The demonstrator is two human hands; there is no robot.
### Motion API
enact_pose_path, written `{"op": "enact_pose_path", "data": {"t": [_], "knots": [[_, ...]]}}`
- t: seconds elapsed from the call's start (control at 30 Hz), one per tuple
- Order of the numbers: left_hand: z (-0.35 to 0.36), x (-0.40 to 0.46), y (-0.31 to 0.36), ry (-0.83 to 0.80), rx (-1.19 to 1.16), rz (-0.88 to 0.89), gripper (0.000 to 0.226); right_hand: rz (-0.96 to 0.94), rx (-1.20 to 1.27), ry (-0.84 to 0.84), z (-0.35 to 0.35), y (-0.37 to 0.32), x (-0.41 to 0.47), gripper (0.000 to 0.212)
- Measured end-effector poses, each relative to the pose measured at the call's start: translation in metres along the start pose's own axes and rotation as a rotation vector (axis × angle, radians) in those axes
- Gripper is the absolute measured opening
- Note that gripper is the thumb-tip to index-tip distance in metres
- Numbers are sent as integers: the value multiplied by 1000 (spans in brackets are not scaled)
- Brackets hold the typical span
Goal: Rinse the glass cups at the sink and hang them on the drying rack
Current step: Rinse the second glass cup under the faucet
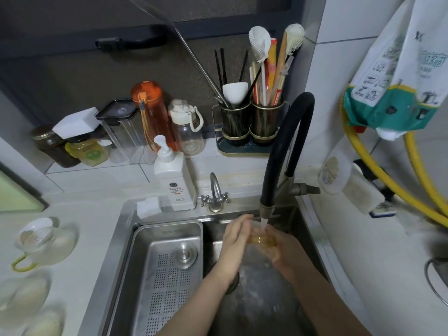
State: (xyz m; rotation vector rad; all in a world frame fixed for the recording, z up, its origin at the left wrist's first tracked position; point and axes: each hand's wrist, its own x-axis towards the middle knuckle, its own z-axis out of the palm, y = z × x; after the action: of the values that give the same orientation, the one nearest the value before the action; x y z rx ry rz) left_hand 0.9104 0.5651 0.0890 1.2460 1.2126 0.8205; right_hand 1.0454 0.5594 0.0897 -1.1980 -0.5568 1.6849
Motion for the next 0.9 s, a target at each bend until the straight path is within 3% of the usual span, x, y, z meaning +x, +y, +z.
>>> {"op": "enact_pose_path", "data": {"t": [0.1, 0.2, 0.23, 0.33, 0.43, 0.53, 0.6, 0.67, 0.83, 0.9], "knots": [[-2, -10, -13, -70, 156, 92, 55, 63, -1, 52, 1, 0, 3, 42], [5, -9, -6, 117, 71, 109, 30, 59, -19, 103, 15, -2, -5, 26], [7, -6, -1, 157, -13, 38, 29, 19, -106, 103, 20, -3, -9, 28], [3, 2, 9, 146, -166, -235, 59, -170, -481, 8, 25, 2, -23, 26], [-6, 5, 12, 42, -259, -385, 61, -120, -525, -127, 17, 8, -25, 18], [3, 0, 5, 86, -212, -222, 38, -110, -359, -40, 11, 0, -17, 19], [10, -11, -3, 69, -74, -43, 52, -40, -176, 43, 8, -5, -10, 22], [13, -14, -13, 52, -76, 13, 64, -23, -75, 39, 10, -5, -6, 25], [13, -4, -10, 34, -315, -161, 49, -65, -317, -52, 12, -12, -5, 32], [14, -1, -6, 39, -347, -215, 50, -83, -582, -162, 9, -15, -13, 21]]}}
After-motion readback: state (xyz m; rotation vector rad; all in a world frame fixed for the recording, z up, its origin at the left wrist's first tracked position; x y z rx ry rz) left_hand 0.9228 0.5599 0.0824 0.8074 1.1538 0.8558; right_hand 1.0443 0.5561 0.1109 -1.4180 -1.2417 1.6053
